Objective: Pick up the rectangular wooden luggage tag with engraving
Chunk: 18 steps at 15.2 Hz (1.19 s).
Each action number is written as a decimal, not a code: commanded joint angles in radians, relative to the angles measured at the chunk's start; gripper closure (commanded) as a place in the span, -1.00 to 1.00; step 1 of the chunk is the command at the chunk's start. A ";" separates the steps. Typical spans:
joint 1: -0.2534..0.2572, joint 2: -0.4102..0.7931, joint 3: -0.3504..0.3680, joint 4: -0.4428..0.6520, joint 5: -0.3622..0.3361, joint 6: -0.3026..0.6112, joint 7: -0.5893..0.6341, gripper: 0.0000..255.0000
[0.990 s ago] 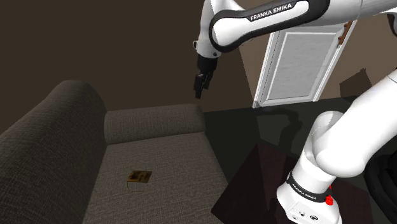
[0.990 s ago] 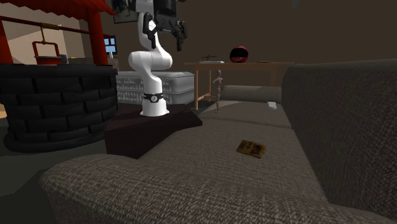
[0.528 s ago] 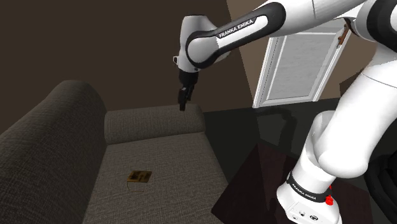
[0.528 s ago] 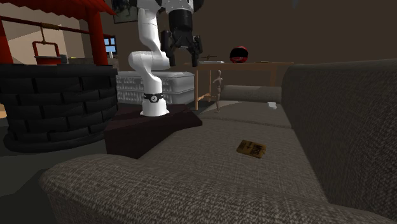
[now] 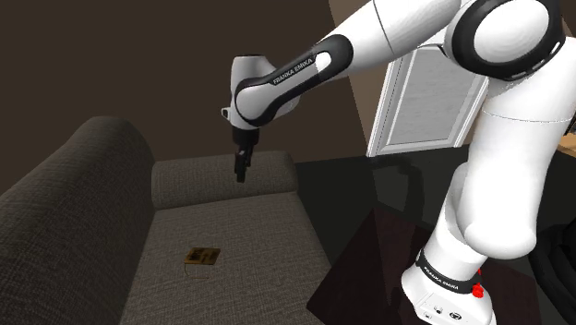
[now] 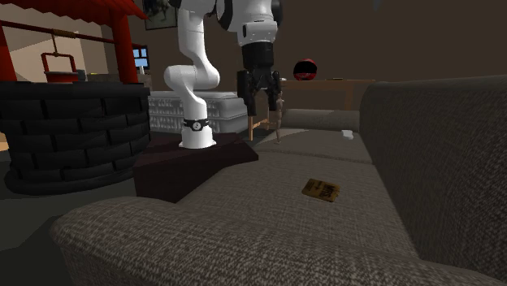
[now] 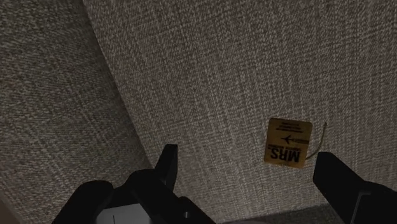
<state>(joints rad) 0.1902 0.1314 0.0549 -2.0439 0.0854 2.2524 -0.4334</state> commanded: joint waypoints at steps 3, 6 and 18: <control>0.018 0.129 0.029 0.087 0.016 0.025 -0.062 -1.00; 0.032 0.227 0.052 0.162 0.020 0.034 -0.104 -1.00; 0.111 0.614 0.135 0.518 -0.010 0.006 -0.242 -1.00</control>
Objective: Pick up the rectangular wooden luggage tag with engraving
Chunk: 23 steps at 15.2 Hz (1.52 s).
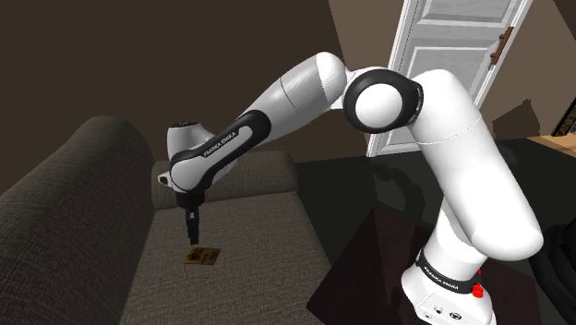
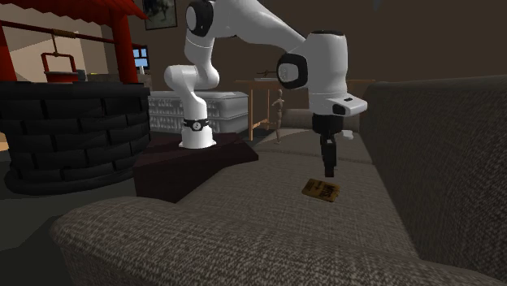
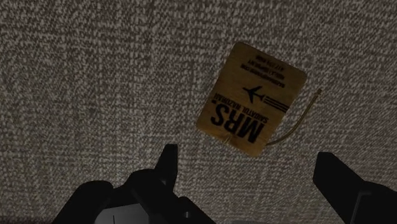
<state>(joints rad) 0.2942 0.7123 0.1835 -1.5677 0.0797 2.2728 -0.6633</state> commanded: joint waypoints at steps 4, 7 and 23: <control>0.045 0.160 0.029 0.181 -0.022 -0.046 -0.053 -1.00; 0.048 0.188 0.027 0.187 -0.024 -0.025 -0.057 -1.00; 0.051 0.233 0.023 0.202 -0.027 0.005 -0.062 1.00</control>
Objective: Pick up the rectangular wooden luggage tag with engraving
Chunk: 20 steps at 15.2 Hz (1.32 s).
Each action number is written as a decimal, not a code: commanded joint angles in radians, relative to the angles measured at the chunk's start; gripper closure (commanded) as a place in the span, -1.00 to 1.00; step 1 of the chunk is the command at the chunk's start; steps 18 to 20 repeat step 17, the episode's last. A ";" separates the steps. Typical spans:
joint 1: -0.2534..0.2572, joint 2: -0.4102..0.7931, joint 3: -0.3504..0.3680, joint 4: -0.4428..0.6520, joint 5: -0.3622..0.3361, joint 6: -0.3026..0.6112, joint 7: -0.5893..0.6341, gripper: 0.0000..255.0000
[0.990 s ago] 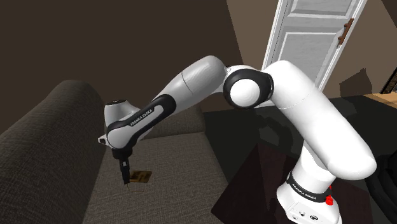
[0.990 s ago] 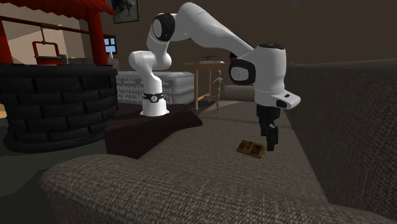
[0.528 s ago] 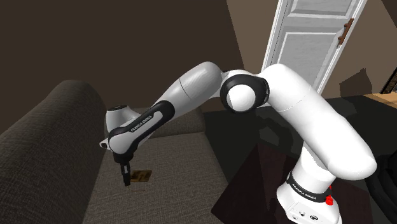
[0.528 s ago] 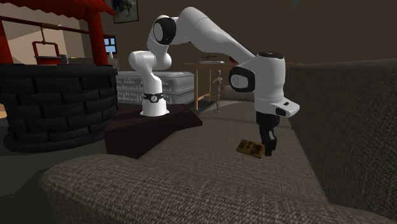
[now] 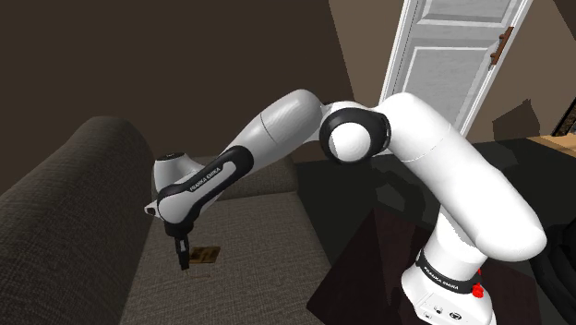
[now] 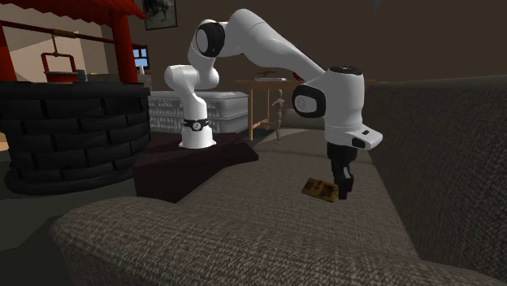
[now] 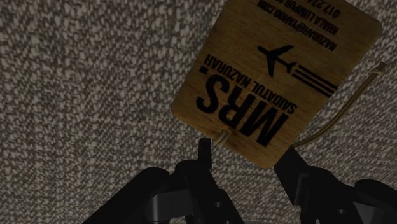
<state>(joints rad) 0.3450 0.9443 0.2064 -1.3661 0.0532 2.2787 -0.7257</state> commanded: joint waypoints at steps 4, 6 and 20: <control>-0.003 -0.039 0.003 -0.013 0.002 -0.026 0.005 1.00; -0.004 -0.058 0.005 -0.018 0.003 -0.040 0.007 1.00; -0.011 -0.137 0.011 -0.026 0.009 -0.110 0.018 1.00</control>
